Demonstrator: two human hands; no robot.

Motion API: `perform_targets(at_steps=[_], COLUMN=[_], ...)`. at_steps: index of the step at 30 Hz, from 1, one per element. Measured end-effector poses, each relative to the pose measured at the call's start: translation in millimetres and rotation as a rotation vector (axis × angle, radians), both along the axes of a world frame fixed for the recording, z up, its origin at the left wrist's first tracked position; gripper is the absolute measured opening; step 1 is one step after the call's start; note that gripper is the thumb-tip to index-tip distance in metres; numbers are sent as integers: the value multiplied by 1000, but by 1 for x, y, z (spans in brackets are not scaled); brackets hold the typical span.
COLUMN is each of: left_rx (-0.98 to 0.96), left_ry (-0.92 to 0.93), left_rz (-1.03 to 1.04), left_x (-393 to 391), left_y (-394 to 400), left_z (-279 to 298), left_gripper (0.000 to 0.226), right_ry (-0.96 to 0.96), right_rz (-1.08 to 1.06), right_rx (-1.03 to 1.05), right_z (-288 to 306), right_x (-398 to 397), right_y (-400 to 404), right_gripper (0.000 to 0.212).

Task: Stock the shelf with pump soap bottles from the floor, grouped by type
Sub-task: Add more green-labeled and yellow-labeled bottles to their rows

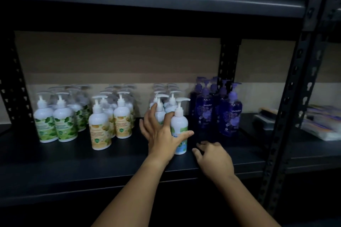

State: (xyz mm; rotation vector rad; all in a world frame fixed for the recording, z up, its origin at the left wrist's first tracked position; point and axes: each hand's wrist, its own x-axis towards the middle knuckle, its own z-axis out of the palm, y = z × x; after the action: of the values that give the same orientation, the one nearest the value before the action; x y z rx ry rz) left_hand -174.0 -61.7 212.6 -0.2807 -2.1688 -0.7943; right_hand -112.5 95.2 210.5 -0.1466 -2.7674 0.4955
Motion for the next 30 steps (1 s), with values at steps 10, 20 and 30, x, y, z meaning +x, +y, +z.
perform_targets(at_steps=[10, 20, 30], left_rx=[-77, -35, -89], left_ry=[27, 114, 105], left_rz=[47, 52, 110], left_x=[-16, -14, -28], left_y=[-1, -5, -4], left_z=[-10, -11, -16], left_gripper=[100, 71, 71], right_ry=[-147, -135, -138], right_rz=[89, 69, 73], right_rx=[-30, -22, -10], right_z=[2, -2, -1], right_x=[-23, -20, -18], right_y=[6, 3, 1], right_gripper=[46, 47, 46])
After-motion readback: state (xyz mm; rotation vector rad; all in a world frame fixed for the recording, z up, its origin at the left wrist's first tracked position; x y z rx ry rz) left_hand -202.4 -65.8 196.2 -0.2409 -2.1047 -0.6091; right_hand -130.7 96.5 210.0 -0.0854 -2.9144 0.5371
